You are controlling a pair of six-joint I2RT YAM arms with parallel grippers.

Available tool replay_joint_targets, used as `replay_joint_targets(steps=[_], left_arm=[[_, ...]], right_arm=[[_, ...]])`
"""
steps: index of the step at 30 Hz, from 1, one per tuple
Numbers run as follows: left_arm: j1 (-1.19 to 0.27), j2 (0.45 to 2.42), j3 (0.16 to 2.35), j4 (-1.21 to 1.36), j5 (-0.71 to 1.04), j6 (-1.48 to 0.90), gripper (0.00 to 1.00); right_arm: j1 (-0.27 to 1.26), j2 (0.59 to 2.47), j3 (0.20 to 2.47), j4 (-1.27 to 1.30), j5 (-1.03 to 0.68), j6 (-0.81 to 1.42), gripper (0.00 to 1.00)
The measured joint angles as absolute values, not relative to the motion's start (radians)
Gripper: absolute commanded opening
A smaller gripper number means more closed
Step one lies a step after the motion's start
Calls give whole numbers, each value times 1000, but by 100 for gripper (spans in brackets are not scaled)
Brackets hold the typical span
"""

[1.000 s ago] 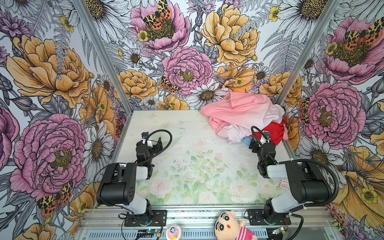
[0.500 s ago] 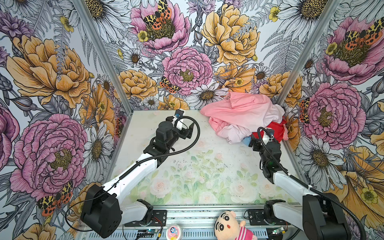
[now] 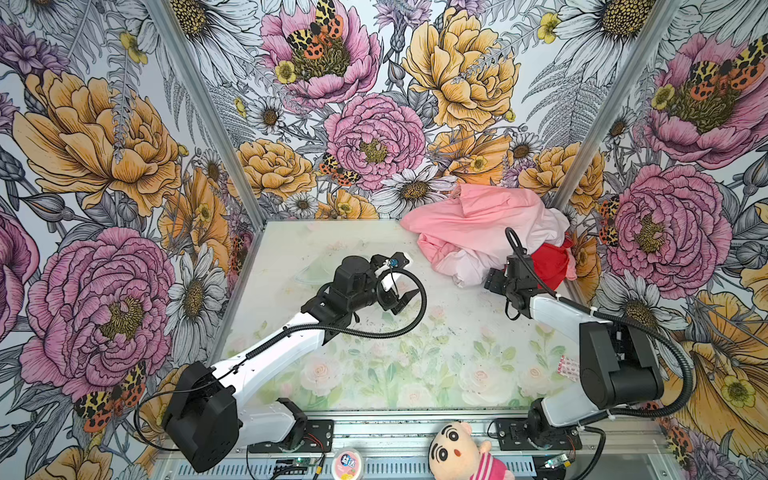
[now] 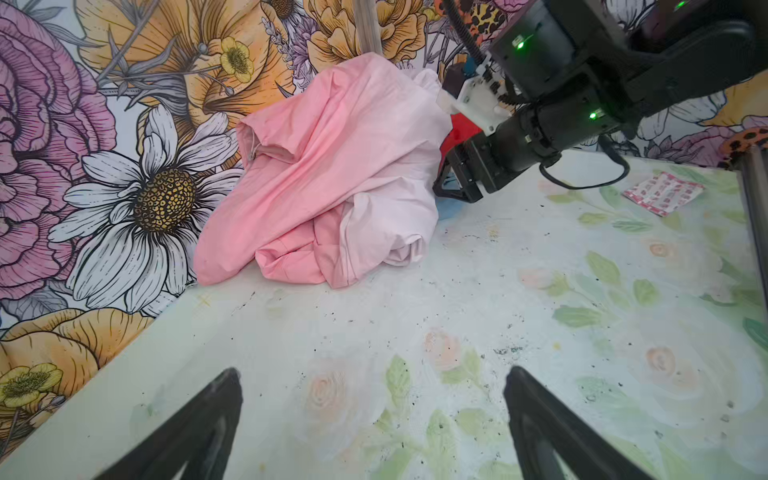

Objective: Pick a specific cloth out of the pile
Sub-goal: 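Grasp the light blue shorts with the right gripper while the left arm advances, then lift the light blue shorts out of the pile with the right gripper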

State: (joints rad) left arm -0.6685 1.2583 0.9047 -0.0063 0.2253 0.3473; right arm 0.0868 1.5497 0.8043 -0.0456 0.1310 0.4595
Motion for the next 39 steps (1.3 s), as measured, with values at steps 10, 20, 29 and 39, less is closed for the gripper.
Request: replay_joint_targets(steps=[10,20,29,39], left_arm=[[-703,1247,907,5,211,348,99],[-703,1241,912,5,189,348,99],[-702,1206,912,5,130,359,99],[-616,1202,918,6,105,326,99]], right_arm=[[70,1638,850,-80,186,577,69],[24,1780,1005,-140,136,601,7],[46,1652,1056,-297,130,544,0],[100,1604,1999,-604,177,375,0]])
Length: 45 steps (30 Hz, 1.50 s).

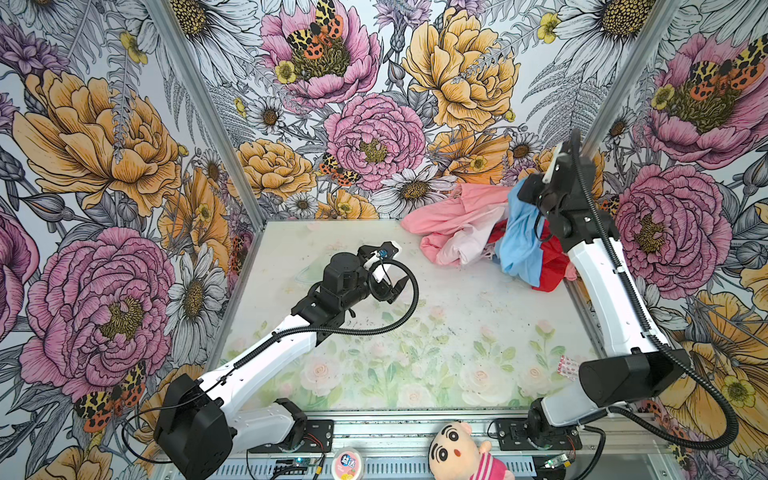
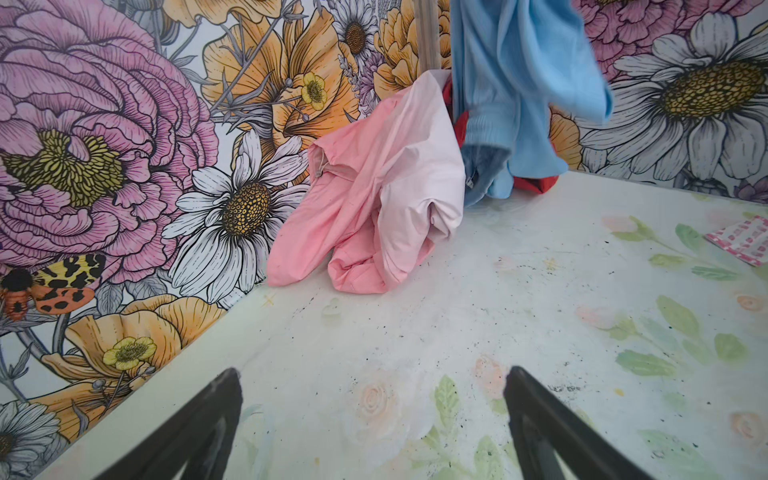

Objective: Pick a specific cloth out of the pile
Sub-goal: 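Lift the light blue shorts out of the pile with the right gripper, then lower the shorts onto the table with the right gripper and release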

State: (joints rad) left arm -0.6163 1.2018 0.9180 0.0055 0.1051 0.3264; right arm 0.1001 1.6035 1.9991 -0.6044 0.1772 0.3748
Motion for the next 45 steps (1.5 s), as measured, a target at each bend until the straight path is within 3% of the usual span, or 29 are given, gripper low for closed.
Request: replay_joint_targets(steps=[5,7,12,20,25,33,35,37,38,39,45], left_arm=[[-570,1180,918,6,105,320,99],[-540,1158,918,12,113,313,99],[-388,1097,908,89,152,264,99],[-203,1073,881,163,194,199,99],[-104,1071,863,208,231,135,99],[-14,1084,863,244,253,90,99],[-3,1088,863,245,252,84,99],[3,1095,863,244,244,83,99],[4,1100,863,244,236,83,99],[4,1108,864,241,223,82,99],[5,1262,1019,38,177,72,96]], right_arm=[[195,1987,2868,-580,33,402,0],[244,2053,2978,-519,-26,449,0],[374,2082,2799,-294,-140,570,0],[567,2331,2812,-243,-190,643,0],[632,2291,2667,-239,-201,639,0],[609,2162,2400,-178,-215,644,0],[599,2129,2308,-161,-228,654,33],[587,2097,2183,-117,-258,664,80],[581,2079,2108,-87,-276,665,95],[575,2056,2012,-46,-295,673,99],[530,1837,1320,93,-285,688,99]])
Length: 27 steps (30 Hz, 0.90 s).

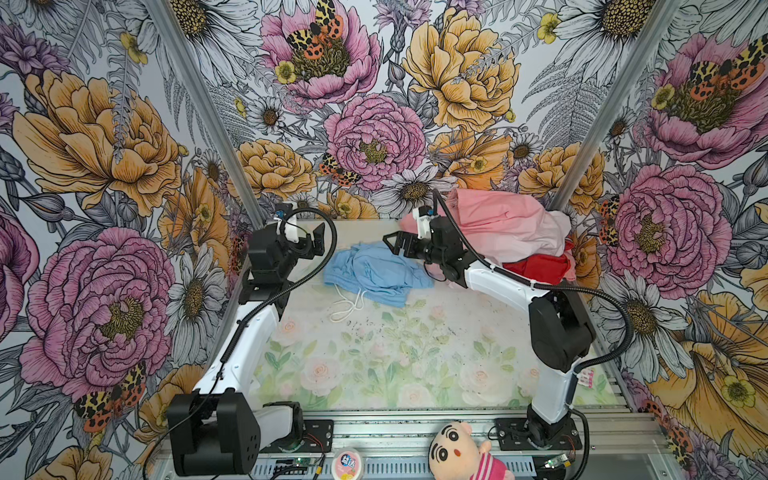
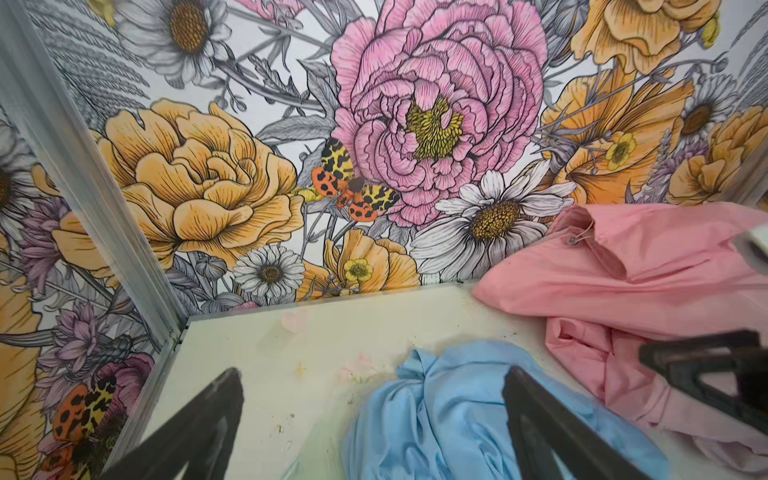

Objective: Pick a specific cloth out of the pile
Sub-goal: 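Lower the shorts onto the table with the right gripper and release, then grasp the light blue shorts with the left gripper while the right gripper withdraws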

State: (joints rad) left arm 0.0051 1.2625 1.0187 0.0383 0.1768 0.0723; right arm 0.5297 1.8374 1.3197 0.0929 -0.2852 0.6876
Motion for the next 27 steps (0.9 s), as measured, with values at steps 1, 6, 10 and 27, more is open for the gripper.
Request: replay_joint_targets(steps=[1,6,10,27], left_arm=[[5,1307,1070,-12,189,72,94],[-19,1534,1275,-239,294,76,92],[-117,1665,1323,-419,327,123,94],[-589,1927,1422,-665,40,325,99]], right_arm=[[523,1795,1246,70,-267,680,99],[501,1518,1059,-53,-162,603,99],[497,1291,960,-43,-109,564,99],[489,1176,773,-69,-59,519,99]])
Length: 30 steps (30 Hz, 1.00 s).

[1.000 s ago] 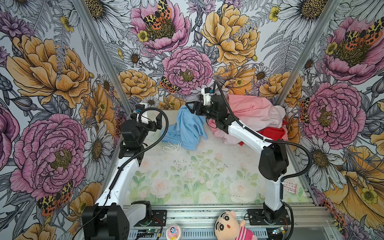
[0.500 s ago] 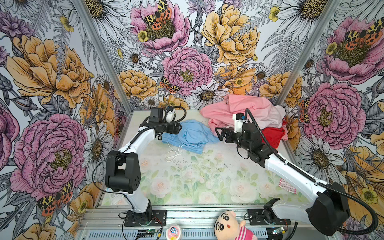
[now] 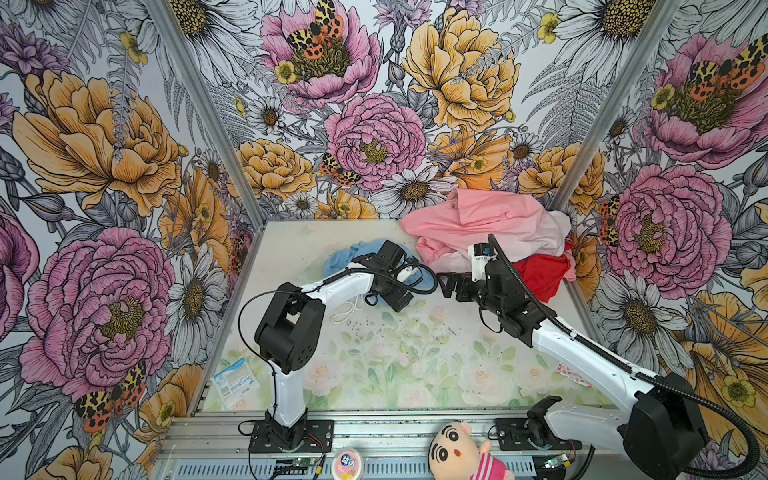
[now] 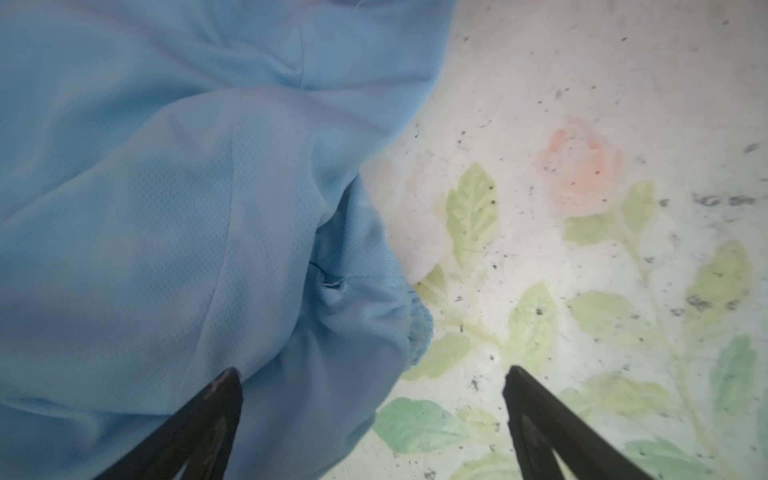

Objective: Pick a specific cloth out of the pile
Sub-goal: 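Grasp the light blue shorts with the left gripper while the right gripper withdraws, then drag the shorts with the left gripper toward the far corner of the table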

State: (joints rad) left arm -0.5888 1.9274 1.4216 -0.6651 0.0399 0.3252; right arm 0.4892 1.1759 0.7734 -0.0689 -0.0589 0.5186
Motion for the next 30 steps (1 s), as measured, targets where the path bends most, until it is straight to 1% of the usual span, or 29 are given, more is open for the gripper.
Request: replay_joint_targets(steps=[4,5,7,8,10,11,12,13,16,19,23,26,30], left_arm=[[-585,2011,1462,-667,-6,321,97],[-584,2029,1470,-668,-17,318,94],[-584,2062,1486,-670,-38,307,81],[-584,2077,1499,-672,-44,305,68],[-588,2089,1520,-672,-64,293,26],[-590,2092,1525,-671,-79,290,12],[-590,2093,1526,-669,-99,287,4],[-589,2092,1526,-669,-119,287,1],[-579,2070,1507,-650,-160,284,0],[-527,1983,1485,-649,-146,256,0],[-372,1778,1504,-639,-71,186,0],[-254,1645,1570,-601,-25,136,0],[-170,1555,1668,-555,-6,98,0]], right_arm=[[486,1116,691,-63,-56,530,99],[485,1102,676,-63,-56,533,99],[484,1084,660,-62,-54,534,100],[482,1074,654,-63,-52,534,99],[479,1057,645,-60,-51,534,99],[478,1049,642,-60,-50,534,100],[476,1044,640,-59,-48,534,100],[476,1040,640,-59,-48,534,99],[468,1032,639,-59,-48,533,100],[460,1032,639,-59,-48,533,99],[452,1042,640,-59,-49,534,100],[450,1069,642,-57,-54,535,100],[450,1101,656,-51,-68,542,100]])
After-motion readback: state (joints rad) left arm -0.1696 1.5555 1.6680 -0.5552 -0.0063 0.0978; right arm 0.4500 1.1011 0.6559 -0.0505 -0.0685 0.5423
